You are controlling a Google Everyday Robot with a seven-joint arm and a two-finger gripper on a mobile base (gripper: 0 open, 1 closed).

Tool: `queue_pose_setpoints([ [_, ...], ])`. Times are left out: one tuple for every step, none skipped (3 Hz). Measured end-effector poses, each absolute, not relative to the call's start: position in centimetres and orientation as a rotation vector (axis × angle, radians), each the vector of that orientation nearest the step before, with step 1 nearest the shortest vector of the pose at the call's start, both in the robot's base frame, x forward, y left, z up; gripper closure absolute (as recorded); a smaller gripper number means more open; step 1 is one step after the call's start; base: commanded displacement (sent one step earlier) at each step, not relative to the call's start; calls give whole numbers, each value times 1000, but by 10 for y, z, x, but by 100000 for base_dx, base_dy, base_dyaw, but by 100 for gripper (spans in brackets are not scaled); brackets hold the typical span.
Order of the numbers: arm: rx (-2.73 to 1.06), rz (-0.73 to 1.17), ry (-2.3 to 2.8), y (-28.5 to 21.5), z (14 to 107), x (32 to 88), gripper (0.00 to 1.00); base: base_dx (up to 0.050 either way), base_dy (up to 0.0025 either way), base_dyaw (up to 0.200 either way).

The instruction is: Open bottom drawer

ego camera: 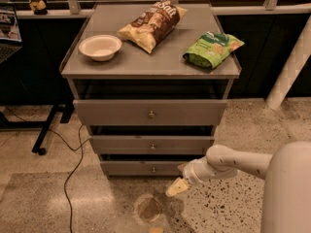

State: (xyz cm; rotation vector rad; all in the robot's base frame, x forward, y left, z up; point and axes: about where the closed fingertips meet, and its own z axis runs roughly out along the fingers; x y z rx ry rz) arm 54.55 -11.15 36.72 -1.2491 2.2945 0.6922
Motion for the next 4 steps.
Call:
queue_pose_setpoints([
  [-1249,694,2292,-111,368,548,42,0,0,0],
  [-1249,694,2292,-111,368,547,66,0,0,0],
  [-1248,694,2292,-111,368,547,89,0,0,0],
  [-1240,700,2287,-110,363,547,100,0,0,0],
])
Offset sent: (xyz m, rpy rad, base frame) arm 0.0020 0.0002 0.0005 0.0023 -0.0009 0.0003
